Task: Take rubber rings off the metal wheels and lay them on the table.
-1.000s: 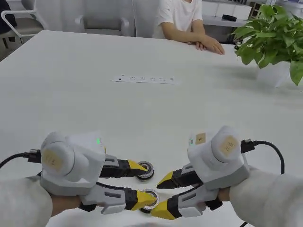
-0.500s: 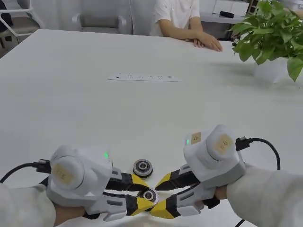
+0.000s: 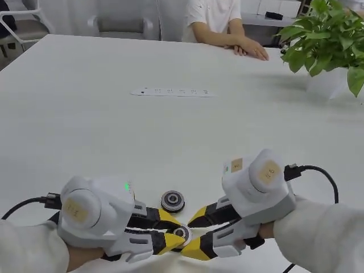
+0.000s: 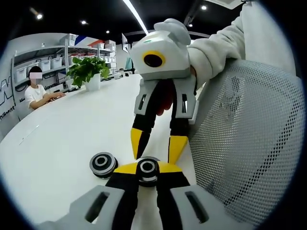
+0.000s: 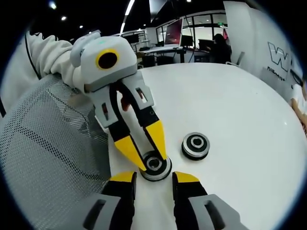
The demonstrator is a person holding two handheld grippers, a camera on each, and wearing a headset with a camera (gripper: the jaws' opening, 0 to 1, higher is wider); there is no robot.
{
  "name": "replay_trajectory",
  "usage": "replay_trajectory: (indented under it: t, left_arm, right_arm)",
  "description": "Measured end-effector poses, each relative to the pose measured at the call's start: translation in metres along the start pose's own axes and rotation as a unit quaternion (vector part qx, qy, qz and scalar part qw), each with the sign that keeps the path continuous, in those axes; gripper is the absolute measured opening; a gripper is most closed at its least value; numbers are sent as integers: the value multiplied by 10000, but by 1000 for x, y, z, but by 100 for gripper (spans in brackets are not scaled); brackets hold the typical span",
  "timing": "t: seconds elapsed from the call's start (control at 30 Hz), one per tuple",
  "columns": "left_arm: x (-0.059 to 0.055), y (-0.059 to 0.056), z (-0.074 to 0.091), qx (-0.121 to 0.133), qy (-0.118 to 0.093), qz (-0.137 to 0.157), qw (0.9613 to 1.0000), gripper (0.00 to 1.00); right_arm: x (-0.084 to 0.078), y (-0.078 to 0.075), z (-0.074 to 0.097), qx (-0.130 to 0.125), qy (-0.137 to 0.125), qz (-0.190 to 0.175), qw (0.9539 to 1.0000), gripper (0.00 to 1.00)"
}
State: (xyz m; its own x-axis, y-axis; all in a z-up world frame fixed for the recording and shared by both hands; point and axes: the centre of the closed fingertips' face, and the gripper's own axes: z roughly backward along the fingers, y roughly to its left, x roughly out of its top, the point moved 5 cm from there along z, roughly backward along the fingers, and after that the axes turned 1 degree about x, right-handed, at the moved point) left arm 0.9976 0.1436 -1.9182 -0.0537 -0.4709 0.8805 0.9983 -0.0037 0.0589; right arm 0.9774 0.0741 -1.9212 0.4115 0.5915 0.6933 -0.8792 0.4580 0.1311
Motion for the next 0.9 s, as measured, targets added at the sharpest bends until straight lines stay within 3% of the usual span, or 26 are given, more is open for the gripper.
replay_trajectory:
  t: [0.47,0.9]
  left_arm:
    - [-1,8,5,162,-12,27,9999,7]
    - [-1,9,7,157,-19,140,9998,7]
  right_arm:
    - [1,-8,-3,-237,-15,189,9995,22]
    - [3,-7,-3,-193,-30,361,9992,18]
